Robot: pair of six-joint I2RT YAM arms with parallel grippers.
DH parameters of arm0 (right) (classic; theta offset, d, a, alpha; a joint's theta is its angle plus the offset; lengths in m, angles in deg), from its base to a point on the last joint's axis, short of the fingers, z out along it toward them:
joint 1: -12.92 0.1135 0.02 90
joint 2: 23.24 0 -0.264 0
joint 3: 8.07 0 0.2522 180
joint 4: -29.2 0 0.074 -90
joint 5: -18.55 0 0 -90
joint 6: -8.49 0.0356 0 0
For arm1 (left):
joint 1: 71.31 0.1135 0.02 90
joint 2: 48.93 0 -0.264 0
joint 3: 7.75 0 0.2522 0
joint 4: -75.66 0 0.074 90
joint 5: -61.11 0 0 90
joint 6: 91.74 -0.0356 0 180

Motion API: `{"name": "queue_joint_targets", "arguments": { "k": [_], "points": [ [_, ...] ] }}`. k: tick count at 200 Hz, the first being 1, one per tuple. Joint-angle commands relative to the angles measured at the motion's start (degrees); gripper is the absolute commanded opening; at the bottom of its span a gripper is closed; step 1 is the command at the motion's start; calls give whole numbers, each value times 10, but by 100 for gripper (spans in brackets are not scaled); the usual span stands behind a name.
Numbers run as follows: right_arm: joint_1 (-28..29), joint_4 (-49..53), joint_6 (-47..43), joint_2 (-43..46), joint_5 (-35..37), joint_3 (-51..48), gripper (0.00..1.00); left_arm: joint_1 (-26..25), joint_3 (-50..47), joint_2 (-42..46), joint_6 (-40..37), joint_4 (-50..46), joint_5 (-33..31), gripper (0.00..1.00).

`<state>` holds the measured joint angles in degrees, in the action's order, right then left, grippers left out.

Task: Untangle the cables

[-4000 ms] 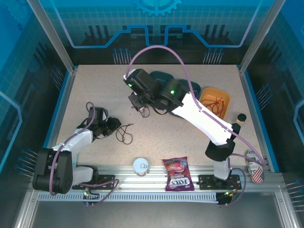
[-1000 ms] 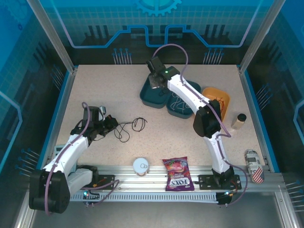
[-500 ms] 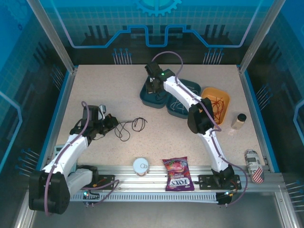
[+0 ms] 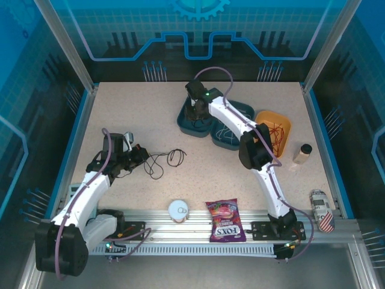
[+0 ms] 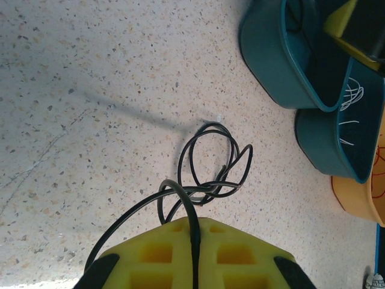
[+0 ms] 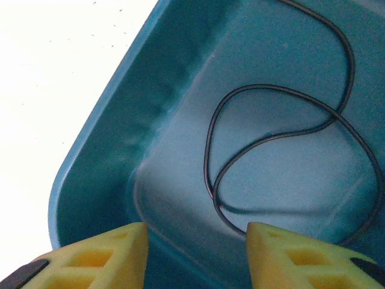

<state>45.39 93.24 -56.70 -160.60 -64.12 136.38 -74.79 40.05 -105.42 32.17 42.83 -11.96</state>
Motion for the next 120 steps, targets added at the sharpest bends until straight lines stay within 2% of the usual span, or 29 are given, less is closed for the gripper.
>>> {"name": "queue_joint_targets", "arguments": {
  "k": [1,46,74,120],
  "points": [
    [2,4,-9,78,-7,-23,48,5,18,11,-16,-18,-10,0],
    [33,-25,-17,174,7,-114,51,5,22,21,-18,-26,-15,0],
    [59,-56,8,239,7,-207,53,5,23,24,-19,-31,-20,0],
    [103,-21,75,272,22,-287,55,5,23,23,-15,-34,-35,0]
  ]
}}
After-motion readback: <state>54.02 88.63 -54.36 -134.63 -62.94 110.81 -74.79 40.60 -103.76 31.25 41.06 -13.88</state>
